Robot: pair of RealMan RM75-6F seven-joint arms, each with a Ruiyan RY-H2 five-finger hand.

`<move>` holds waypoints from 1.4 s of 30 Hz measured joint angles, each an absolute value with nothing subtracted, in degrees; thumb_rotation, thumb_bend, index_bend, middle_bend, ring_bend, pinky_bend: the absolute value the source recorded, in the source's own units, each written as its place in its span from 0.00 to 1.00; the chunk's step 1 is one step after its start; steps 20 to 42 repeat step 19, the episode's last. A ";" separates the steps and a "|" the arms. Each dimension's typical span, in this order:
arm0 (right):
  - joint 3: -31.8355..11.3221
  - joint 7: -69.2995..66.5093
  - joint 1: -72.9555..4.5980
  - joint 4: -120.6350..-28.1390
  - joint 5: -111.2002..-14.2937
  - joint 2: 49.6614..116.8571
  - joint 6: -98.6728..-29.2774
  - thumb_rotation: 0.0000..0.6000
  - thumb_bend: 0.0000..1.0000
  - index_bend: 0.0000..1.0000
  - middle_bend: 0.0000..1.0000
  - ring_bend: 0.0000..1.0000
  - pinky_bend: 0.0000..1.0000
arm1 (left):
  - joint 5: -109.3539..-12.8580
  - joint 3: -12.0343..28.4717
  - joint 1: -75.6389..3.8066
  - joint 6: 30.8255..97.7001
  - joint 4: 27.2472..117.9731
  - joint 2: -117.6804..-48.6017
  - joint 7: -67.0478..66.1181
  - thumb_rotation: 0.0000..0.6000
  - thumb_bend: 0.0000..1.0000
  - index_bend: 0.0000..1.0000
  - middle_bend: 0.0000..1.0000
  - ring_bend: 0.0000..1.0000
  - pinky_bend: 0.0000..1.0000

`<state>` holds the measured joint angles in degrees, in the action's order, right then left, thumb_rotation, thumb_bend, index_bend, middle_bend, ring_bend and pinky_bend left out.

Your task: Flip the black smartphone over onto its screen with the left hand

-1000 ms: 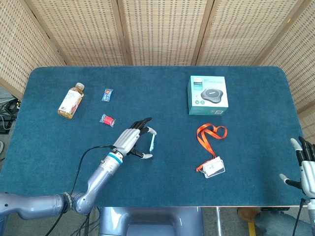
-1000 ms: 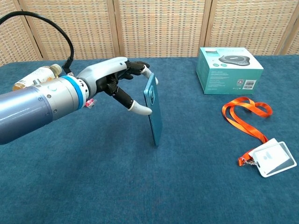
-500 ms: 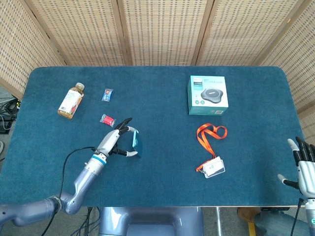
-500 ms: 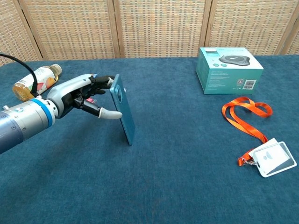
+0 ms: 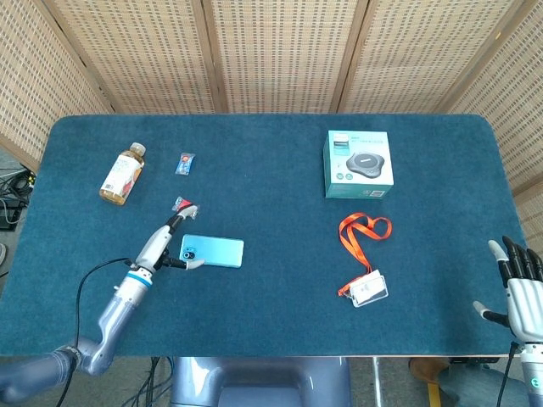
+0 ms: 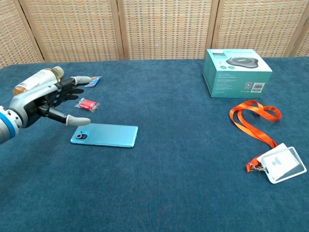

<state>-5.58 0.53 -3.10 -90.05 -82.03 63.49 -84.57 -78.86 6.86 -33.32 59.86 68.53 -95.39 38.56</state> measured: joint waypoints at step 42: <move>-5.08 -0.43 -2.72 -91.28 -83.75 62.77 -85.84 1.00 0.00 0.00 0.00 0.00 0.00 | -79.28 0.88 -16.53 82.43 100.87 -66.43 -6.15 1.00 0.00 0.00 0.00 0.00 0.00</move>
